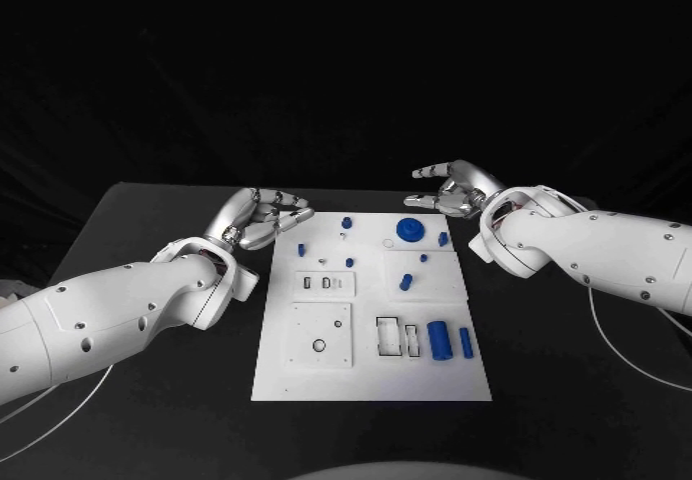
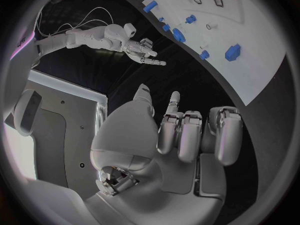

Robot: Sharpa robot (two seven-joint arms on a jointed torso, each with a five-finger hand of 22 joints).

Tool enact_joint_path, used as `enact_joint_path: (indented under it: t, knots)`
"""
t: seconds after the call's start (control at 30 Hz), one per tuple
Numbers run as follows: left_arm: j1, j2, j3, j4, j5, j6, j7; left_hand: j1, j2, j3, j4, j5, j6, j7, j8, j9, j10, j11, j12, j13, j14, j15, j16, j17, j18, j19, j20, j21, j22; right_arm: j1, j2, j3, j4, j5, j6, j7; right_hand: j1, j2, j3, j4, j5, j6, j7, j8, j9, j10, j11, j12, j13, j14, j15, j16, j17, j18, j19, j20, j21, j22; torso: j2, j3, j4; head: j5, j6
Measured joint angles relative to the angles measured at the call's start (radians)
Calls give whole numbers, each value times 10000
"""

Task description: Assemble the parts on the task board

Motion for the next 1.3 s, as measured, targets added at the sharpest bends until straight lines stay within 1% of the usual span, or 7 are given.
enact_joint_path:
  t: [0.13, 0.23, 0.37, 0.57, 0.87, 1.13, 1.3]
  knots:
    - [0, -6, 0, -13, 0, 0, 4, 0, 0, 0, 0, 0, 0, 0, 0, 0, 0, 0, 0, 0, 0, 0, 0, 0, 0, 0, 0, 0, 0, -127, 97, -19, -230, -312, 137, 13, -229, -69, -89, 88, 0, 821, 111, 125, 181, 50, -1, -4, -57, -1, 70, 0, -1, -1, 35, 35, 82, 0, 1, -2, -1, -25, 8]
    - [0, -15, 0, -16, 0, 0, 8, 0, 0, 0, 0, 0, 0, 0, 0, 0, 0, 0, 0, -1, 0, 0, 0, -1, 0, 0, 0, 0, 0, -212, 212, -22, -388, -678, 192, 11, -327, -63, -89, 88, 77, 1222, 285, 270, 317, 42, 7, -7, -38, 2, 68, 0, -1, -1, 35, 36, 82, 0, 6, 0, -1, -28, 29]
    - [0, -21, 0, -15, 0, 0, 13, 0, 0, 0, 0, 0, 0, 0, 0, 0, 0, 0, 0, -1, 0, 0, 0, -1, -1, 0, 0, 0, 0, -318, 371, -26, -591, -1291, 208, -31, -327, -64, 63, -63, 137, 1775, 422, 386, 489, 17, -235, -7, -6, 17, -205, -1, -2, -1, 31, 32, 82, 4, 16, 6, 3, -37, 77]
    - [0, -35, 0, -4, -1, 0, 20, 0, 0, 0, 0, 0, 0, 0, 0, 0, 0, 0, 0, -2, 0, 0, 0, -1, -1, 0, 0, 0, 0, -439, 533, -25, -827, -2201, 262, -230, -161, -230, 263, -306, 175, 2007, 553, 386, 531, 51, -269, -5, -7, -18, -239, -5, -3, 0, 30, -74, 82, 7, 22, 12, 6, -53, 97]
    - [-1, -109, 1, 61, -1, 0, 30, 0, -1, 0, 0, 0, 0, 0, 0, 0, 0, 0, 0, -3, 0, 0, 0, -1, 0, 0, 0, 0, 8, -604, 752, -25, -1066, -3107, 392, -654, 182, -350, 550, -719, 233, 2473, 445, 386, 550, 51, -269, 12, 5, 18, -275, -5, -4, 0, 31, -73, 81, 6, 22, 7, -22, -74, -2]
    - [-1, -158, 2, 70, -2, 0, 35, 0, -1, 0, 0, 0, 0, 0, 0, 0, 0, 0, 0, -3, 0, 0, 0, -1, -1, 0, 0, 0, 7, -655, 907, -24, -1247, -3543, 512, -981, 382, -318, 687, -910, 233, 2596, 321, 385, 500, 15, -307, 62, 6, 19, -345, -6, -5, 1, 30, -144, 80, 6, 15, 6, 12, -136, -35]
    - [-1, -161, 2, 82, -2, 0, 36, 0, -1, 0, 0, 0, 0, 0, 0, 0, 0, 0, 0, -3, 0, 0, 0, -2, 0, 0, 0, 0, 7, -719, 1037, -22, -1440, -3716, 597, -1164, 404, -313, 734, -956, 233, 2632, 356, 385, 470, 36, -327, 35, 6, 19, -345, -6, -5, 2, 30, -144, 80, 5, 10, 0, 18, -119, -68]
